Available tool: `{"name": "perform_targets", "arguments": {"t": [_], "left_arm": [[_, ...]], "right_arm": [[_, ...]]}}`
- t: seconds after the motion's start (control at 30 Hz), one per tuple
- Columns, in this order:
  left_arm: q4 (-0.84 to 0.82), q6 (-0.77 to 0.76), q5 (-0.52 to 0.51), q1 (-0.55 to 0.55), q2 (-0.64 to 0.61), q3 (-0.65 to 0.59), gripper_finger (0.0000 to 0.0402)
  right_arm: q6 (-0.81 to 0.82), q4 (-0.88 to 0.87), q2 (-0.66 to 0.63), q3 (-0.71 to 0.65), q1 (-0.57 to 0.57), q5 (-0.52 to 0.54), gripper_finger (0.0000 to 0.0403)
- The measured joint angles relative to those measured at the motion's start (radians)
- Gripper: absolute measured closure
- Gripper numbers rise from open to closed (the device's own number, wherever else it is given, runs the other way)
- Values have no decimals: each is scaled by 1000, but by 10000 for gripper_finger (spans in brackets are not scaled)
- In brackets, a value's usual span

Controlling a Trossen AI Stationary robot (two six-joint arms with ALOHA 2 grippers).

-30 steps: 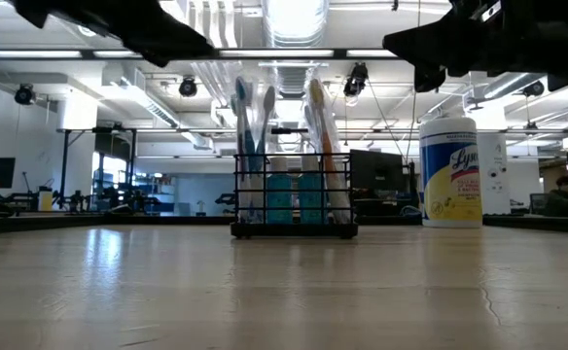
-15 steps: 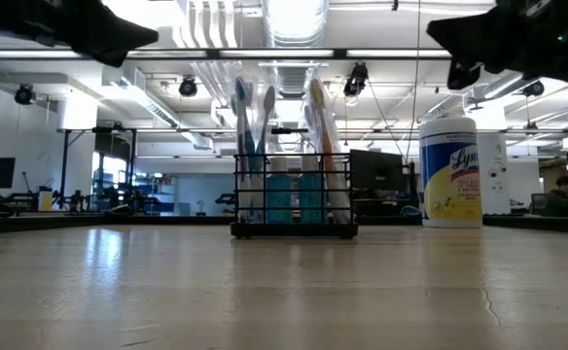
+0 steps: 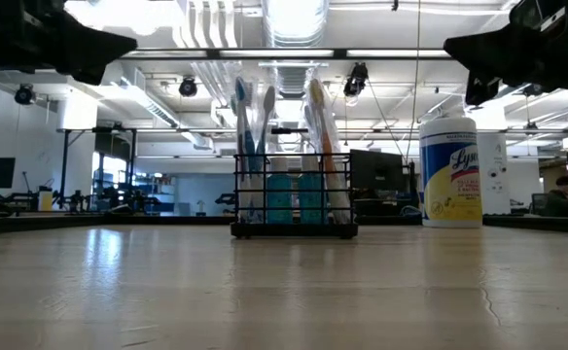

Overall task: Pick & Place toothbrushing station
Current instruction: Return to Home Position

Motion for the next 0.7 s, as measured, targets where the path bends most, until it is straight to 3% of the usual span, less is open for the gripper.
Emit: {"name": "perform_targets", "arguments": {"t": [0.13,0.47,0.7], "left_arm": [[-44,-6,65,1,-70,-23,400],[-46,-67,102,0,-211,-127,401],[-82,-99,137,0,-231,-145,401]], "right_arm": [[0,-58,-63,-3,-11,0,390],[-3,-111,-126,-4,-10,38,390],[0,-207,-181,-4,-12,82,390]]}}
